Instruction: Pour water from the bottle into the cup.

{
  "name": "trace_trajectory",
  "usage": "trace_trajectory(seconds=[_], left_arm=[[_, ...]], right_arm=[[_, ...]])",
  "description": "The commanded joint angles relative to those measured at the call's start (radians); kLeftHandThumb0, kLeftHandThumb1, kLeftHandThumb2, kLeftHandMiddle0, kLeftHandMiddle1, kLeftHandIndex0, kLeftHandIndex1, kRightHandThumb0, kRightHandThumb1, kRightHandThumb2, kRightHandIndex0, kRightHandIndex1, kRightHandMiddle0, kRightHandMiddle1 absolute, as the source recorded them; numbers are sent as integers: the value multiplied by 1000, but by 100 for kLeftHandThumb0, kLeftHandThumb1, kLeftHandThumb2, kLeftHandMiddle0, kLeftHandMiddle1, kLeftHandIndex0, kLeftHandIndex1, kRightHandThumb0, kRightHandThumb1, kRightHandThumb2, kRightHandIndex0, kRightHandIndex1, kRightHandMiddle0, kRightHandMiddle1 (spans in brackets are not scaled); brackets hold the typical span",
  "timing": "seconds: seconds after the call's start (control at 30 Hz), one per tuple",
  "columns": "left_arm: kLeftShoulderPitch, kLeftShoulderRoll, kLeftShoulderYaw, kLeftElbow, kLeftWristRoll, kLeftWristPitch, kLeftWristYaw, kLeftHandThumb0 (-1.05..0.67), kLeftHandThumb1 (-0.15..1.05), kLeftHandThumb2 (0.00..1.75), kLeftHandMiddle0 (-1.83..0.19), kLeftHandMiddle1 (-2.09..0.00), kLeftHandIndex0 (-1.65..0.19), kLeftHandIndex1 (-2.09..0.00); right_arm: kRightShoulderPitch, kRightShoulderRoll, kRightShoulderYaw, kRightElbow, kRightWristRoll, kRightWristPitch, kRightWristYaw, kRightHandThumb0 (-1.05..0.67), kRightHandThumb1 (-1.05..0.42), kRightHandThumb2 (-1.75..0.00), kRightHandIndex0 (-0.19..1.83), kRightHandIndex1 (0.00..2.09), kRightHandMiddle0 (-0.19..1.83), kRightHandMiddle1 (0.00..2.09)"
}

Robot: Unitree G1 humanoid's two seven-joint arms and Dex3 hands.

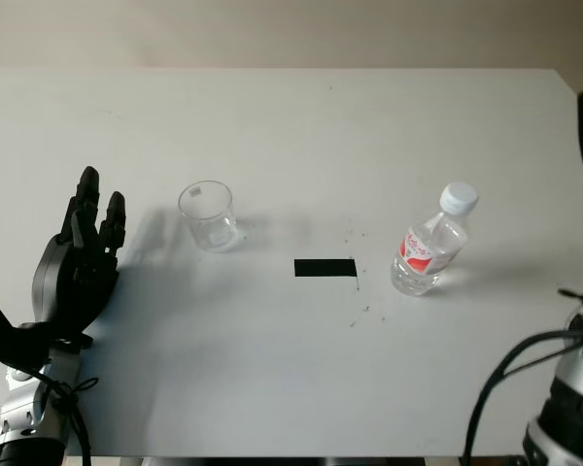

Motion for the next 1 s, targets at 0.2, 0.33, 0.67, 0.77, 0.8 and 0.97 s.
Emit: trace_trajectory(seconds=[0.2,0.33,0.67,0.77,0.8,0.97], left_arm=[[16,6,12,24,-2,7,-9,-79,105,69,19,0,19,0],[18,14,12,20,2,8,-10,-79,105,70,19,0,19,0],[1,32,19,29,-4,20,-19,-80,105,69,19,0,19,0],[-6,38,23,40,-9,21,-26,-80,105,69,19,0,19,0],[-8,40,24,45,-10,21,-30,-80,105,68,19,0,19,0],[-14,44,30,52,-15,24,-39,-81,105,68,19,0,19,0]], right_arm=[[156,20,72,-50,-198,-29,-104,-89,-90,-3,-19,0,-19,0],[214,39,112,-34,-232,-27,-125,-88,-93,-6,-19,0,-19,0],[316,119,171,-18,-270,-23,-208,-87,-99,-7,-19,0,-19,0],[342,154,172,-1,-299,-24,-261,-88,-100,-7,-19,0,-19,0],[347,161,174,0,-311,-21,-279,-90,-100,-6,-19,0,-19,0],[356,213,174,58,-362,-44,-367,-93,-100,-6,-19,0,-19,0]])
